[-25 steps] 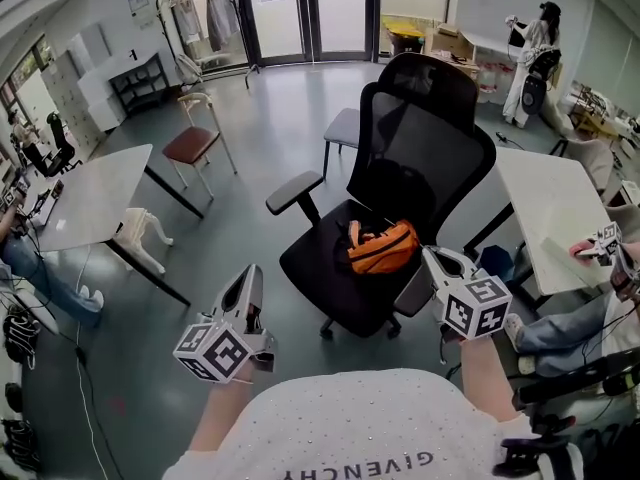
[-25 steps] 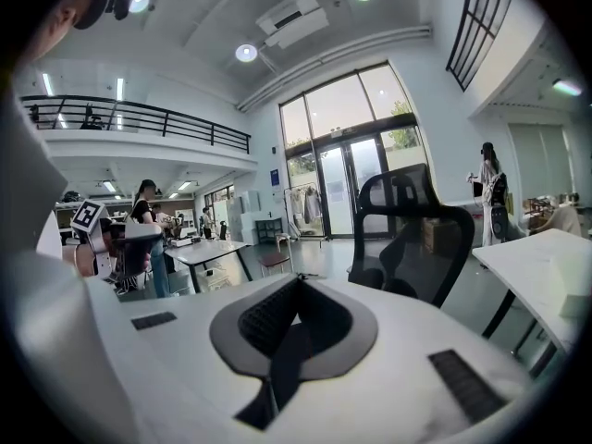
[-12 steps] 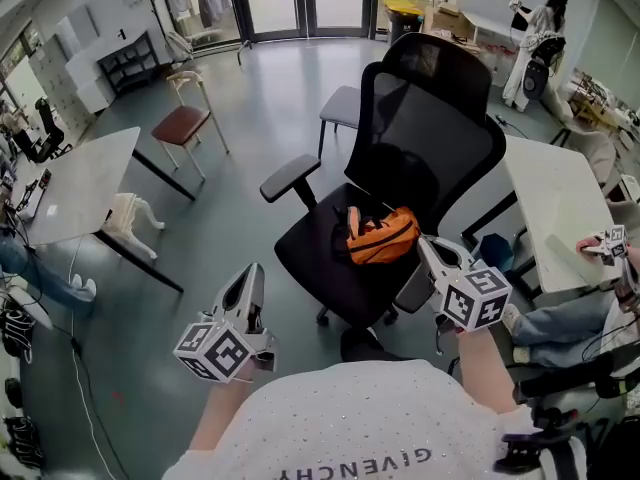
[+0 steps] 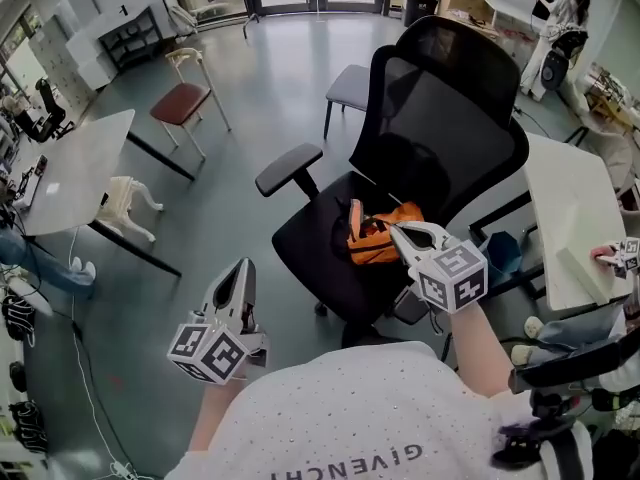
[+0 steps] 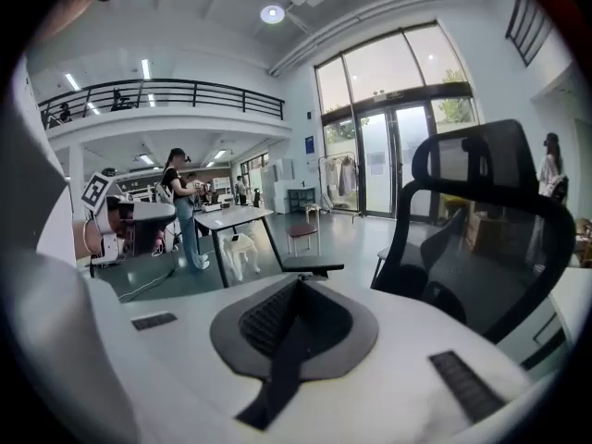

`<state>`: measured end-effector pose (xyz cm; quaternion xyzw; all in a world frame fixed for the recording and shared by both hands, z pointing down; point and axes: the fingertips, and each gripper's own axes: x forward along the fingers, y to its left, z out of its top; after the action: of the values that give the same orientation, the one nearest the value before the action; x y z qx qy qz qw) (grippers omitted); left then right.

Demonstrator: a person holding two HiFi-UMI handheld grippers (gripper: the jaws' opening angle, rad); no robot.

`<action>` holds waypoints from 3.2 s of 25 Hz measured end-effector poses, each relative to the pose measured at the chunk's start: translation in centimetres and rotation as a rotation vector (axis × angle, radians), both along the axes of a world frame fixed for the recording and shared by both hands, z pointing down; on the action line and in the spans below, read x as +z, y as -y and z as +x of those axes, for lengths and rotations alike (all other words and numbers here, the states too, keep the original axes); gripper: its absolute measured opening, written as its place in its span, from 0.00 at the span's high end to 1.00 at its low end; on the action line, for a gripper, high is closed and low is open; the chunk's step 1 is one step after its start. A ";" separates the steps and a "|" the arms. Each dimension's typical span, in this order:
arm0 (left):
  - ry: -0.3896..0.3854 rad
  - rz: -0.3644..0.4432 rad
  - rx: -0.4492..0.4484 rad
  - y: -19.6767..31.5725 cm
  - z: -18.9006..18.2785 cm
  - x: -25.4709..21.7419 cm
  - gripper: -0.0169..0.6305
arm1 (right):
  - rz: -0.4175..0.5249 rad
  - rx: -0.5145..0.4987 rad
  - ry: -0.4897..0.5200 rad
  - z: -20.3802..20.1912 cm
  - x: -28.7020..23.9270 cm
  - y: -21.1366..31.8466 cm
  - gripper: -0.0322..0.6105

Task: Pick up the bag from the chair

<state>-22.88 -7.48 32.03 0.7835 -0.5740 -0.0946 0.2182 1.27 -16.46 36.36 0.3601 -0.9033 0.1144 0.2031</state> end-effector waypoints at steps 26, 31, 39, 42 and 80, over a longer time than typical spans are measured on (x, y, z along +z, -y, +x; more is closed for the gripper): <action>-0.003 -0.354 -0.160 6.7 2.1 9.6 0.97 | -0.403 -0.551 -0.301 2.0 22.5 7.4 0.35; -0.032 -0.368 -0.164 6.7 2.8 10.0 0.97 | -0.349 -0.614 -0.505 2.9 26.9 6.6 0.25; -0.026 -0.408 -0.159 7.1 3.6 10.4 0.98 | -0.233 -0.641 -0.738 3.4 32.4 8.9 0.19; -0.025 -0.427 -0.158 7.4 3.7 10.4 0.98 | -0.257 -0.656 -0.812 3.8 34.2 9.4 0.19; 0.004 -0.503 -0.040 9.3 7.5 17.8 0.98 | -0.431 -0.595 -1.123 6.7 50.1 4.7 0.56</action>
<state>-15.33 -16.80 49.81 0.6934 -0.5951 0.0484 0.4034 7.94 -21.14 86.48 0.0522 -0.6783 0.0266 0.7325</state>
